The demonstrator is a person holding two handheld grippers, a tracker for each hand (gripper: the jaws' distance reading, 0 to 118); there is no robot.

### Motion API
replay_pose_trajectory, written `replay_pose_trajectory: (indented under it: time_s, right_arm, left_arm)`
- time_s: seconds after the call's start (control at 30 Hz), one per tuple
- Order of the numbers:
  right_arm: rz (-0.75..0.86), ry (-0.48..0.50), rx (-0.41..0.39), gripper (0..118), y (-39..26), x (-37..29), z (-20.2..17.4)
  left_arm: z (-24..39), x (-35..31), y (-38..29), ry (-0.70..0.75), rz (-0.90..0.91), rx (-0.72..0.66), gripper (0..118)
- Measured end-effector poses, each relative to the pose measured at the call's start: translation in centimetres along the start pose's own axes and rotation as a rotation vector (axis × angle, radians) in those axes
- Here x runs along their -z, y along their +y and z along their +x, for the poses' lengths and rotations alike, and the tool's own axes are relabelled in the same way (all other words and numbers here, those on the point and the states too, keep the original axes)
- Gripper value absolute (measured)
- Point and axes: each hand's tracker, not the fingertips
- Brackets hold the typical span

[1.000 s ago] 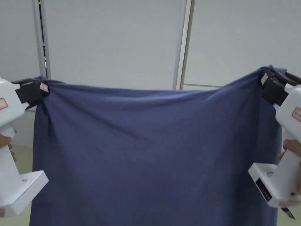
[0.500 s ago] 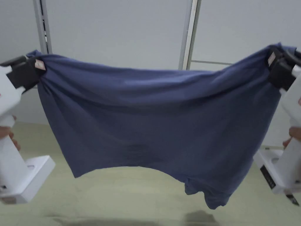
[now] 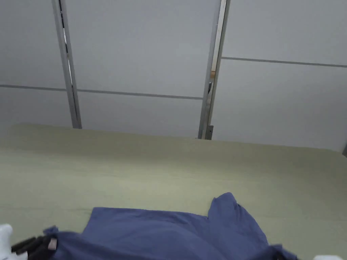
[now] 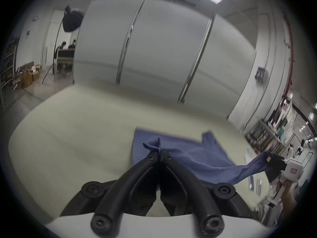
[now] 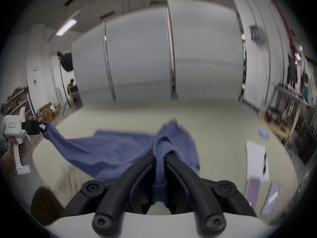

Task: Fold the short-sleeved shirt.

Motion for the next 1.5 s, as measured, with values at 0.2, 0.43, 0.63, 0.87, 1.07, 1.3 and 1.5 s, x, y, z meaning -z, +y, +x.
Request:
replay_pose_trajectory:
  time_s: [0.2, 0.43, 0.63, 0.87, 1.07, 1.3, 1.5]
  right_arm:
    - [-0.371, -0.005, 0.026, 4, -8.8, 0.6, 0.6]
    - [-0.614, -0.051, 0.039, 4, -13.0, 2.1, 2.9]
    - [-0.701, -0.076, -0.022, 5, -15.0, 4.8, 2.9]
    - [-0.411, -0.214, -0.062, 118, -12.4, -0.6, 3.5]
    - [0.18, -0.271, 0.108, 118, -5.8, -8.8, 3.2]
    - [0.313, -0.104, 0.138, 2, -3.8, -11.1, 0.4]
    - [0.243, -0.095, 0.114, 2, -5.6, -9.1, -0.9]
  left_arm:
    - [-3.4, 1.6, -7.9, 0.053, -0.347, -0.011, 1]
    - [-7.4, 5.7, -12.9, 0.166, -0.548, 0.008, 0]
    - [-6.6, 6.6, -14.1, 0.217, -0.569, 0.096, 1]
    - [-5.0, -0.2, -9.8, 0.136, -0.218, 0.081, 118]
    - [2.6, -10.2, -3.3, 0.009, 0.333, 0.119, 118]
    - [1.3, -8.9, -3.4, -0.004, 0.339, 0.098, 0]
    - [-3.4, -3.6, -6.2, 0.051, -0.05, -0.01, 7]
